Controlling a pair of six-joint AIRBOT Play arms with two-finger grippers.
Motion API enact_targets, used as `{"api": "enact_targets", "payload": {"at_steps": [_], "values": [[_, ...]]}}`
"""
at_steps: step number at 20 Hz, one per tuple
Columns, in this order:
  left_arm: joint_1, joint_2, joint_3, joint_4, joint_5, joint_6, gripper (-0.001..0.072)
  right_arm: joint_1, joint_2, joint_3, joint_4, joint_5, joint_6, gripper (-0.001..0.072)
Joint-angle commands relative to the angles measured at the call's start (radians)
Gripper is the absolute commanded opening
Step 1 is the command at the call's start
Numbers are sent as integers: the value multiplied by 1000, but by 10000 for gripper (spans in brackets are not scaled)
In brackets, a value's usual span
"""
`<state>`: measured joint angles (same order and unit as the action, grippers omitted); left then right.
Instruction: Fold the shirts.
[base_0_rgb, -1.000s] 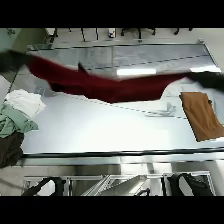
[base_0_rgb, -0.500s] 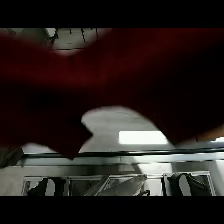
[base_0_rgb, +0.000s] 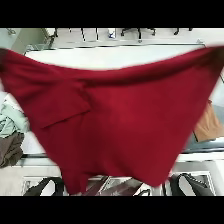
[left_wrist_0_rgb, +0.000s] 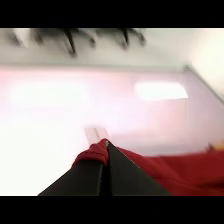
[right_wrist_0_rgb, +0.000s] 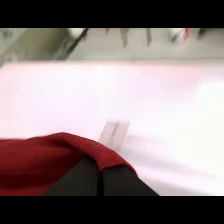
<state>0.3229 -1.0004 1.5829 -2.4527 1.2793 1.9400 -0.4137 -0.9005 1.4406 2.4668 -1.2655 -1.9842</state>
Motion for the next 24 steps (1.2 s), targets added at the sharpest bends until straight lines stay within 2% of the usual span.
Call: {"api": "enact_targets", "payload": {"at_steps": [1, 3, 5, 9, 13, 16, 21, 24], "values": [[-193, -229, -174, 192, -96, 49, 14, 84, -113, -332, 2, 151, -60, 17], [-231, -372, -216, 275, -236, 25, 14, 92, -235, -445, 3, 288, -86, 17], [-233, -529, -201, 279, -328, -2, 14, 89, -383, -454, 11, 359, -89, 17], [-233, -799, 26, 279, -334, -68, 14, 90, -648, -325, 33, 397, -82, 16], [-233, -970, 299, 282, -278, -169, 14, 89, -809, -142, 32, 365, -43, 16], [-233, -1024, 408, 302, -198, -200, 14, 89, -817, -114, 4, 356, -43, 16], [-235, -1013, 436, 500, 1, -232, 14, 93, -817, -123, -173, 188, -42, 16], [-236, -1010, 383, 573, 79, -232, 14, 94, -819, -161, -193, 206, -35, 17]]}}
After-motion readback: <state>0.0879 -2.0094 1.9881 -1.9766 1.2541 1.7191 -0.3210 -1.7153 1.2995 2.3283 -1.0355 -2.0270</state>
